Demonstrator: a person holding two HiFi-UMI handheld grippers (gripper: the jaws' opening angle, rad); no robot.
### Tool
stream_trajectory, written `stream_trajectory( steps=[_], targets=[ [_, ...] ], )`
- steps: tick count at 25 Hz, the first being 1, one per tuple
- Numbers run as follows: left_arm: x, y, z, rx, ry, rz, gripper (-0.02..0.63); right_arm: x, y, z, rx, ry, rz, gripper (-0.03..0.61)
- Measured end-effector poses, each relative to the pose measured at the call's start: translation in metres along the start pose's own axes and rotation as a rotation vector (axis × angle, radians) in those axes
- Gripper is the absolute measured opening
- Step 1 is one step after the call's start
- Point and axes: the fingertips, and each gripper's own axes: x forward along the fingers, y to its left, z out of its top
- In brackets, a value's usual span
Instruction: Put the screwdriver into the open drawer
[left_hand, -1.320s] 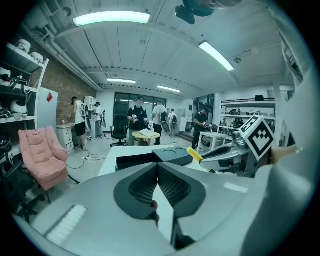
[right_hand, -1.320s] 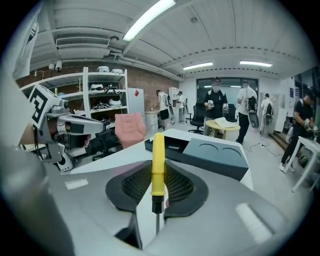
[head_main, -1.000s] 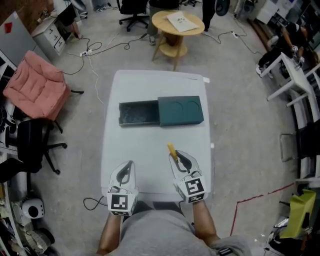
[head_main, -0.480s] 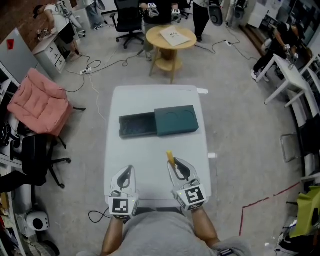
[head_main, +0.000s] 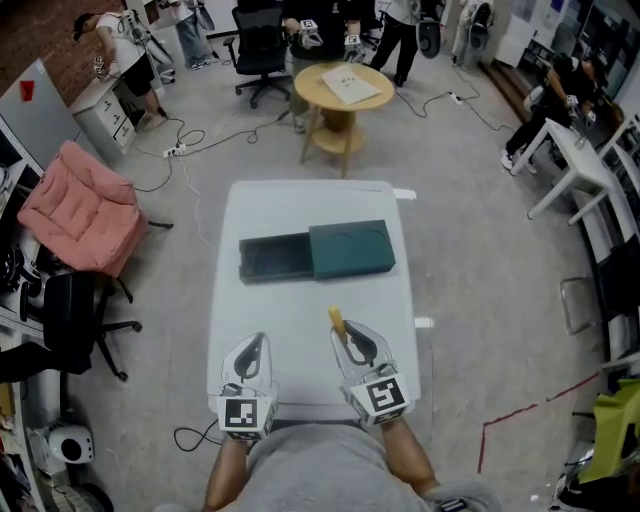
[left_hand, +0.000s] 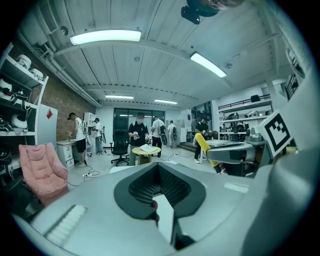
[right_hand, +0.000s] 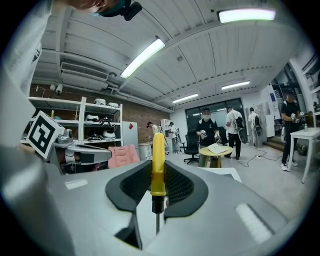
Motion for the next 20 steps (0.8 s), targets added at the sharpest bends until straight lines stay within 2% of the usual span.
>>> stream_trajectory(
  steps=[4,10,20],
  targets=[
    [0.0,-0.003,-0.002,0.003,-0.006,0.005,0.012,0.001,0.0,-0.001,-0.013,0.007,0.015,0.08],
    [-0.005,0.002,-0.002,-0.015,-0.008,0.06,0.012,0.009,0.002,0.002,-0.039,0.011,0.067,0.08],
    [-0.006,0.044,-0.005,-0.036,-0.02,0.142,0.012,0.056,0.021,0.01,-0.102,0.022,0.15,0.08]
  ],
)
